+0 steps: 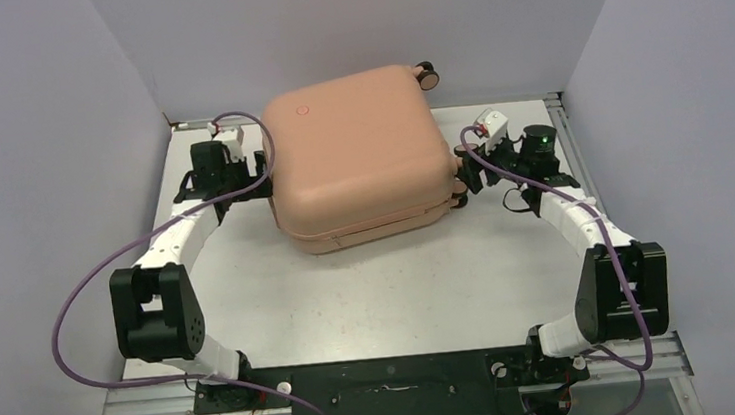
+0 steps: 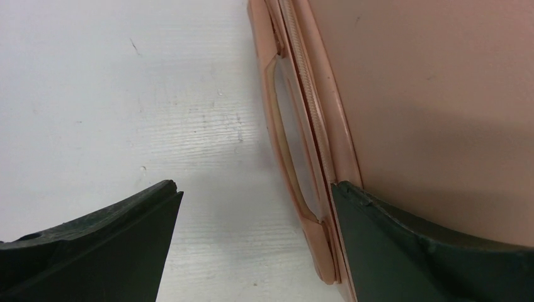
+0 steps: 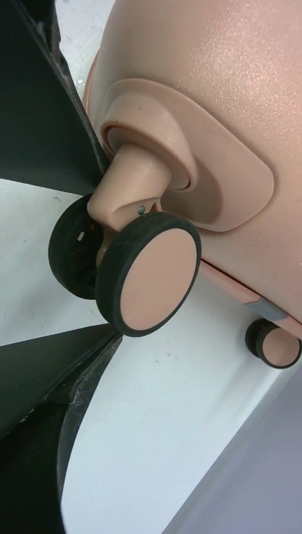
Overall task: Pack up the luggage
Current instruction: Zip the luggage at the center of the board.
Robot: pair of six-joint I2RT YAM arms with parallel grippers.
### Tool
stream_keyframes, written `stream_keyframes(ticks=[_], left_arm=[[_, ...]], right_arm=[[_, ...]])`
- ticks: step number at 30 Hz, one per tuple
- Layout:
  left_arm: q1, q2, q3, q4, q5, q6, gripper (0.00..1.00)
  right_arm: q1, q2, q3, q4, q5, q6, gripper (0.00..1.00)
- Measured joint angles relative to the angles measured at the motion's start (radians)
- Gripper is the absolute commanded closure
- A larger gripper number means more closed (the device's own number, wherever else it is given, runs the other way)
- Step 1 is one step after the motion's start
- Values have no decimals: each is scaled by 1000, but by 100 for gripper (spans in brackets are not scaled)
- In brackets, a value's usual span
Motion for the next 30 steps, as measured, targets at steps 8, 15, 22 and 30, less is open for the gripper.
stream_keyframes(ticks=[8, 15, 22, 30], left_arm=[[-11, -75, -48, 10, 36, -39, 4], [-12, -104, -54, 43, 45, -66, 4], [-12, -106, -58, 48, 45, -72, 4], [-12, -119, -67, 54, 44, -72, 4]], right_arm=[[-43, 6, 13, 11, -58, -21, 21], [-77, -113, -76, -138, -166, -195, 24], [-82, -272, -390, 8, -250, -196, 27], [4, -243, -491, 342, -196, -16, 28]])
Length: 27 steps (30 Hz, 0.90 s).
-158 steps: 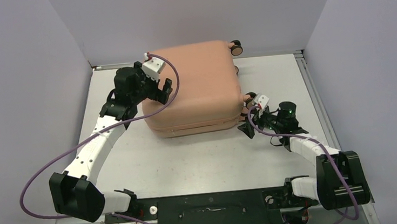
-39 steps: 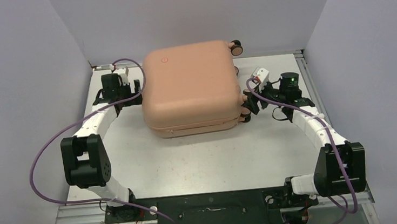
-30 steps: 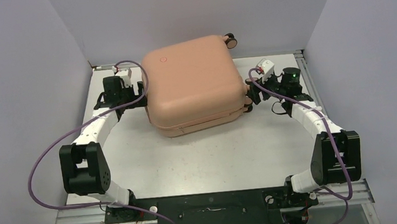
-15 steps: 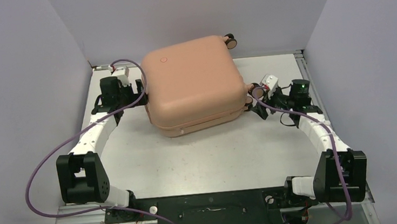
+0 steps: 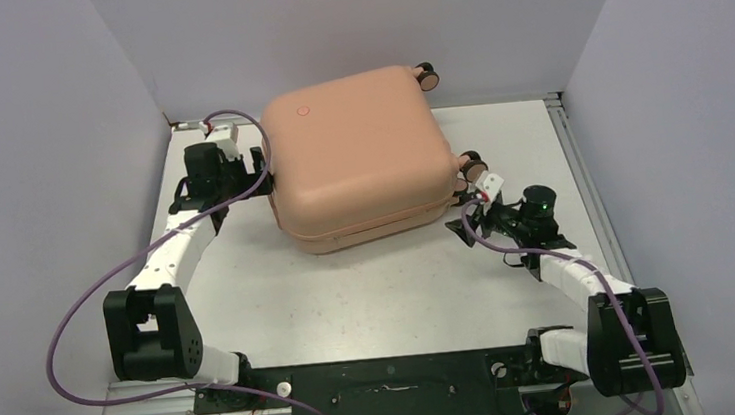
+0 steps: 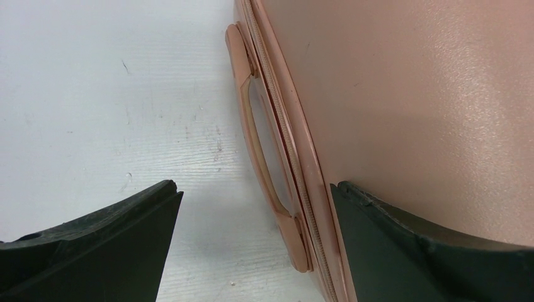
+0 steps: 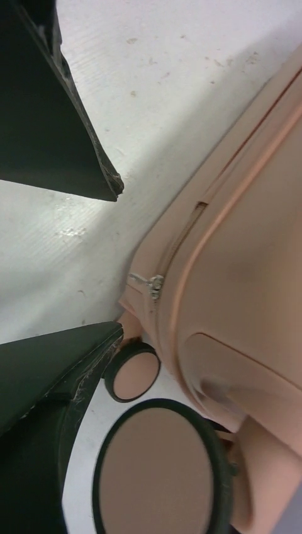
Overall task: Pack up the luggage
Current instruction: Zip the luggage at the center of the board.
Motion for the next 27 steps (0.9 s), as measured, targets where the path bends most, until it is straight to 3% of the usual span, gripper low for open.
stream_keyframes(ticks=[9, 27], left_arm=[[2, -17, -2, 1, -1, 0, 4], [3, -28, -2, 1, 6, 5, 4]], right_arm=[[104, 105, -7, 238, 129, 87, 34], [61, 178, -11, 283, 193, 121, 39]])
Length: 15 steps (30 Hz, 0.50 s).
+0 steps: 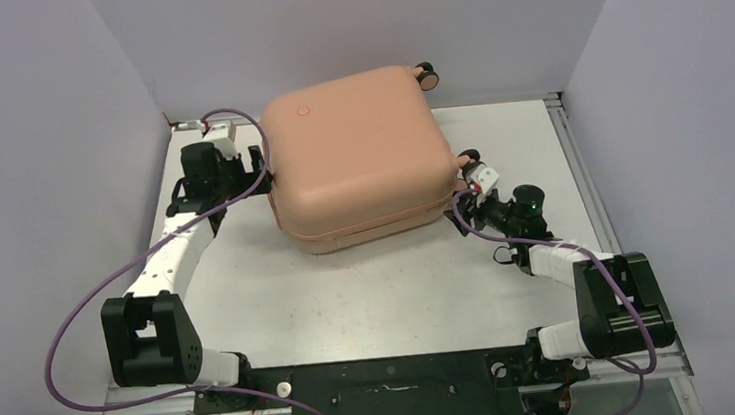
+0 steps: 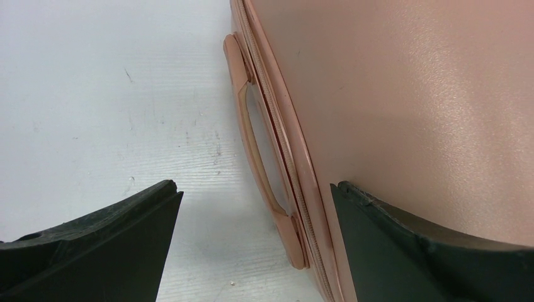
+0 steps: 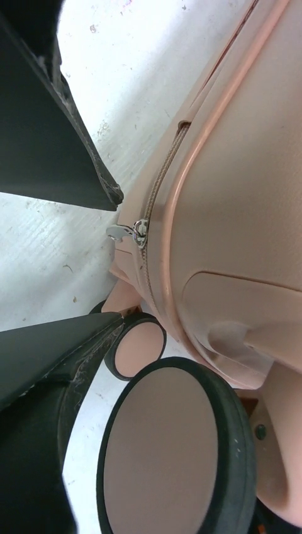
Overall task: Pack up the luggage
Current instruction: Zip the luggage at the center of the board.
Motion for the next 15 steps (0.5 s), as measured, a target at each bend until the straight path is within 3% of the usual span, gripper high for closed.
stream_keyframes(ticks=[7, 10, 15], left_arm=[[0, -11, 0, 1, 3, 3, 4], [0, -11, 0, 0, 3, 7, 4], [1, -4, 0, 0, 2, 18, 4]], right_arm=[[17, 51, 1, 29, -3, 17, 45], [23, 63, 3, 37, -3, 17, 68], [24, 106, 46, 22, -16, 17, 87]])
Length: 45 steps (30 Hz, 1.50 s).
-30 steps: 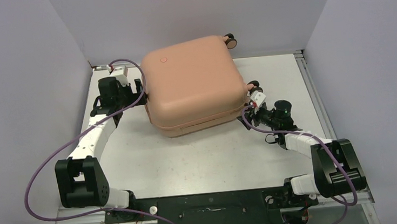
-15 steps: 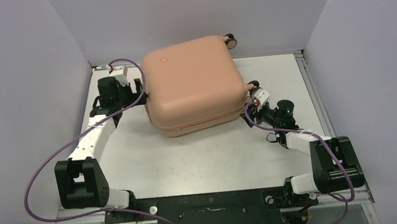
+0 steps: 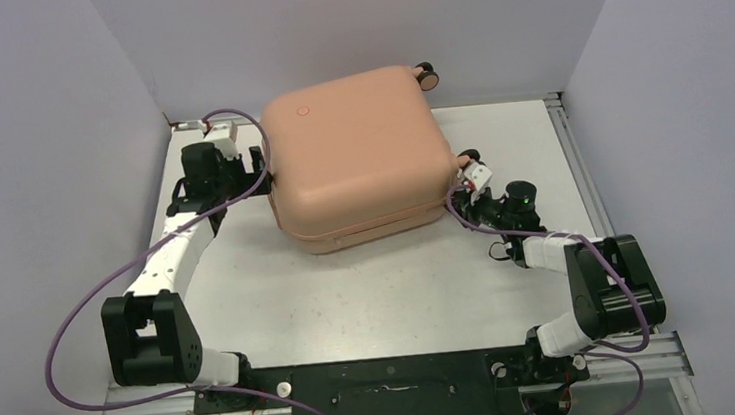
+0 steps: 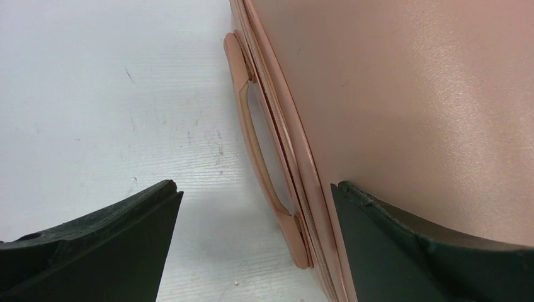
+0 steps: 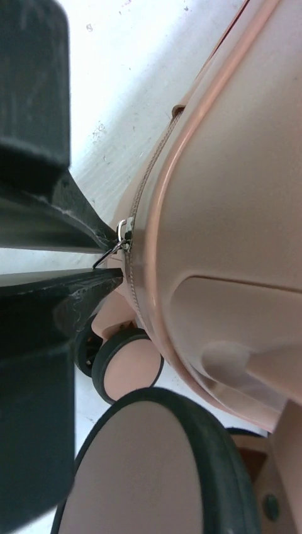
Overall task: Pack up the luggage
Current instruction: Zip the luggage at the center of the board.
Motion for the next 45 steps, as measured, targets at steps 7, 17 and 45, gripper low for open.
stream_keyframes(ticks=[7, 17, 45], left_arm=[[3, 91, 3, 0, -22, 20, 4], [13, 192, 41, -2, -30, 24, 4], [148, 48, -166, 91, -3, -179, 0]], right_arm=[[2, 10, 1, -11, -5, -16, 95], [-37, -31, -12, -33, 13, -34, 95], [-53, -32, -5, -54, 66, -14, 95]])
